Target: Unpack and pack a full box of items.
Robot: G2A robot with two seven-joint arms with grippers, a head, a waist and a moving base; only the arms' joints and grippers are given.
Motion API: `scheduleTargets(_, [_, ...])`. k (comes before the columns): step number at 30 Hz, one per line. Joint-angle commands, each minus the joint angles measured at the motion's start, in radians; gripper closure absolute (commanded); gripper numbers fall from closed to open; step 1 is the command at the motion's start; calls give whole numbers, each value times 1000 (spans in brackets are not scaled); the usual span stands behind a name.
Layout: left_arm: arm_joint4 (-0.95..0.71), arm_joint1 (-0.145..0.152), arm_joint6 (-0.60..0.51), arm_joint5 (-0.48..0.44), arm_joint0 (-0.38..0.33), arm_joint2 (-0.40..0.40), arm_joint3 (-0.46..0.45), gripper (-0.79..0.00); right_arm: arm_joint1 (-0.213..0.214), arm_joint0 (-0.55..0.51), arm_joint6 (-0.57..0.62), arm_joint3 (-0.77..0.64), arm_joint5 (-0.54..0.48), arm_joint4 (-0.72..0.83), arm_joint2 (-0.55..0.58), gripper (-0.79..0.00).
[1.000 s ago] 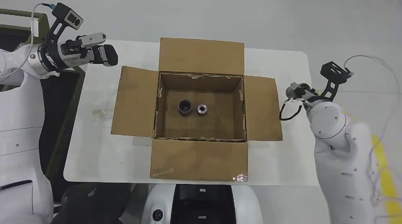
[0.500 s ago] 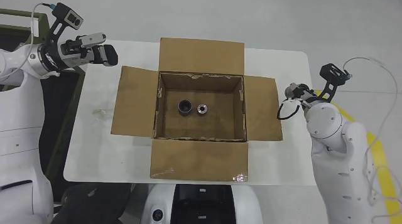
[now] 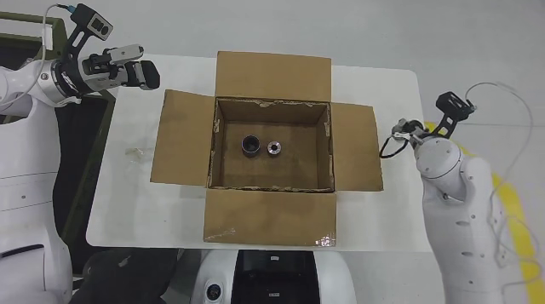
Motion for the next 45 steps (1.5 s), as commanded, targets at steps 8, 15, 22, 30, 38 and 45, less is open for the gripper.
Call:
scheduleTargets(8, [0, 0, 0, 0, 0, 0, 0, -785, -2, 49, 11, 121, 35, -19, -7, 0])
scheduleTargets(15, [0, 0, 0, 0, 0, 0, 0, -785, -4, 84, 3, 213, 48, -1, -1, 0])
scheduleTargets(22, [0, 0, 0, 0, 0, 0, 0, -785, -7, 95, -18, 260, 50, 18, -1, 0])
scheduleTargets(30, [0, 0, 0, 0, 0, 0, 0, -785, -10, 99, -54, 294, 66, 36, 1, 0])
scheduleTargets(38, [0, 0, 0, 0, 0, 0, 0, -785, -12, 109, -76, 327, 73, 46, 0, -203])
scheduleTargets(45, [0, 0, 0, 0, 0, 0, 0, -785, -13, 109, -79, 328, 82, 44, -6, -785])
